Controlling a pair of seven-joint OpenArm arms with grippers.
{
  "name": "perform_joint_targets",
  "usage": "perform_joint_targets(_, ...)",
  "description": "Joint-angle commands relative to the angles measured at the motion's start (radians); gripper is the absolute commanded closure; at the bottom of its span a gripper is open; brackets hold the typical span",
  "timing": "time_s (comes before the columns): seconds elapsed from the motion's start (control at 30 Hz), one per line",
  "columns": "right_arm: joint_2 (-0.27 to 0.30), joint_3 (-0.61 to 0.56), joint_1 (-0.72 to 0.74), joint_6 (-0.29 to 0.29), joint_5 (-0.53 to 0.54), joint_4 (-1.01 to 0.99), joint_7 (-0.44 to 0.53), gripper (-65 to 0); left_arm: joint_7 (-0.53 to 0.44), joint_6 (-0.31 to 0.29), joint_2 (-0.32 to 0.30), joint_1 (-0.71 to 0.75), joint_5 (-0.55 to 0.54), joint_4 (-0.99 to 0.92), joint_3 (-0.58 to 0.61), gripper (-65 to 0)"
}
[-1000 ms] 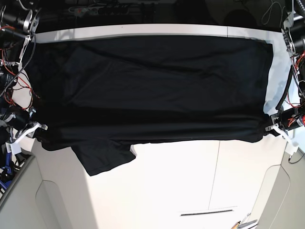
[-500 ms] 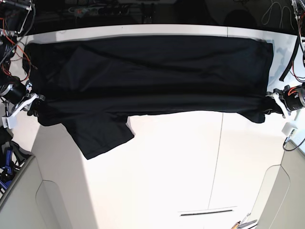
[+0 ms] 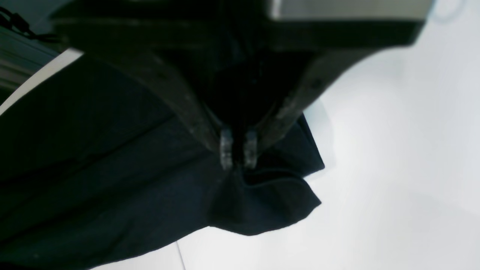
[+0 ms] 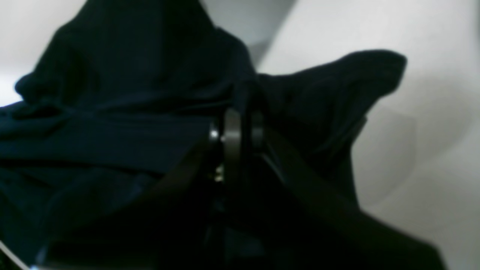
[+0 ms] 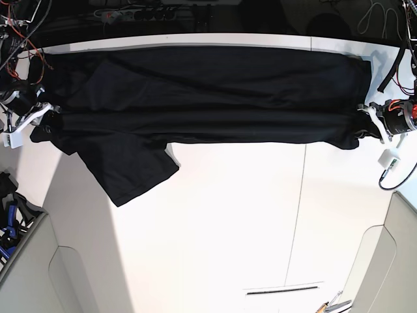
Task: Fold the T-shirt properly
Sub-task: 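Regrasp the hanging sleeve with the right gripper and tuck it onto the strip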
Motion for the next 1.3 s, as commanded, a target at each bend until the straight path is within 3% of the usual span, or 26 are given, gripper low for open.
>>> perform_joint_targets(0.0,0.021,0.010,0.011,-0.002,0.012,0.015,0.035,-13.0,-0.012,-0.005,-0.025,-0.011,-0.010,0.016,-0.010,0.0)
perform_joint_targets(0.03,0.022,0.010,0.011,-0.011,0.018,0.015,0.042,-21.0,-0.013,-0.005,-0.025,-0.011,-0.011,0.016,-0.010,0.0)
perform_joint_targets(0.1,0.022,0.018,0.026,-0.012,0.024,0.015,0.049,-28.6,-0.014,-0.005,-0.025,-0.011,-0.010,0.018,-0.010,0.0)
perform_joint_targets(0.3,0.021,0.056,0.118,-0.011,0.021,0.015,0.129,-28.6,-0.014,-0.005,-0.025,-0.010,-0.010,0.018,-0.010,0.0)
perform_joint_targets(0.43,-0.014,0.043,0.206,-0.012,-0.071,0.013,0.144,-28.6,-0.019,-0.005,-0.025,-0.010,-0.010,0.018,-0.010,0.0)
perform_joint_targets(0.63,-0.045,-0.096,0.303,-0.027,-0.221,-0.159,0.258,-28.6,-0.026,-0.005,-0.011,-0.011,-0.010,0.018,-0.010,0.0)
perform_joint_targets(0.77,-0.046,-0.210,0.370,-0.026,-0.253,-0.343,0.338,-28.6,-0.026,-0.005,0.000,-0.010,-0.010,0.018,-0.010,0.0)
perform_joint_targets(0.97,-0.098,-0.286,0.387,-0.025,-0.254,-0.394,0.327,-30.9,-0.027,-0.005,0.011,-0.011,-0.010,0.018,-0.010,0.0)
perform_joint_targets(1.27,-0.187,-0.294,0.388,-0.014,-0.254,-0.381,0.295,-30.8,-0.030,-0.005,0.019,-0.011,-0.010,0.018,-0.010,0.0)
